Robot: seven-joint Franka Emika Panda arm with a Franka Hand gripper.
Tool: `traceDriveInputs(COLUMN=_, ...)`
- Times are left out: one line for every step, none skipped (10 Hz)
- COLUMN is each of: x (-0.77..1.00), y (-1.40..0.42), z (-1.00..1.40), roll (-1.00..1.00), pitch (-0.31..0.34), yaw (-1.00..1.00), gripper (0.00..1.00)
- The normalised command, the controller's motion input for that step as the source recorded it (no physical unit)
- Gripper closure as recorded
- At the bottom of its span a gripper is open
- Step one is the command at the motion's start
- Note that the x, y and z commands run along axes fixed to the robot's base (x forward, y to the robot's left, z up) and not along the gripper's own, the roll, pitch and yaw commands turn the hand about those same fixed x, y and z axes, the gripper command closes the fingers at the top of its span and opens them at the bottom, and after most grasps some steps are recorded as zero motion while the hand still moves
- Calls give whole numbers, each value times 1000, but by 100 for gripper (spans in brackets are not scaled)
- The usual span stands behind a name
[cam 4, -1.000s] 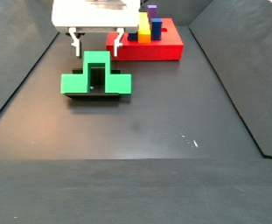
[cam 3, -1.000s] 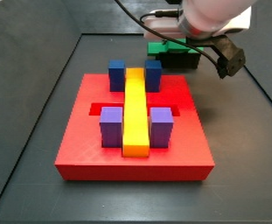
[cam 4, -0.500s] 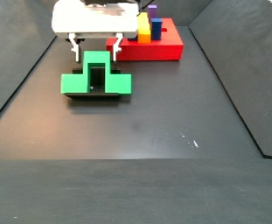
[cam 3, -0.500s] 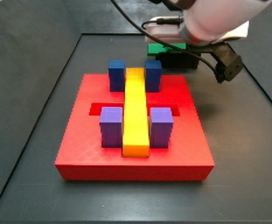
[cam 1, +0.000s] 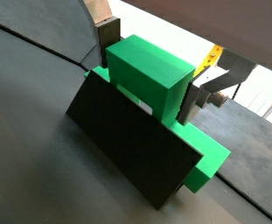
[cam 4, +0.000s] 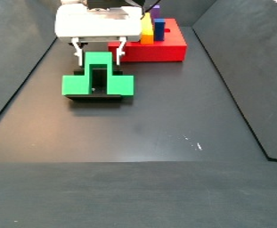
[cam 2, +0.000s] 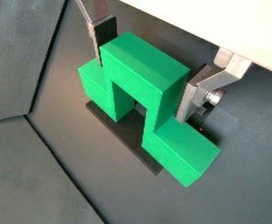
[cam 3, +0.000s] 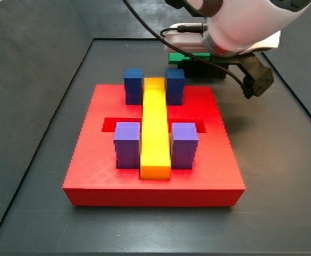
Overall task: Pick up the green object. Move up. Place the green object on the fixture. Regrasp the green object. Move to above the board. Insert the green object.
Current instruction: Regrasp the green object.
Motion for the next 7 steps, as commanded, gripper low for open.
traceDriveInputs(x=0, y=63, z=-11, roll=140, pitch=0, yaw=0, gripper=0)
traceDriveInputs(x=0, y=43, z=-3, roll=134, pitch=0, yaw=0, gripper=0)
traceDriveInputs(x=0, y=0, z=0, roll=0, pitch=0, yaw=0, gripper=100)
traceDriveInputs(x=0, y=0, z=0, roll=0, pitch=0, yaw=0, gripper=100)
traceDriveInputs(x=0, y=0, z=0, roll=0, pitch=0, yaw=0, gripper=100)
traceDriveInputs(x=0, y=0, z=0, roll=0, pitch=0, yaw=0, gripper=100)
traceDriveInputs(x=0, y=0, z=0, roll=0, pitch=0, yaw=0, gripper=100)
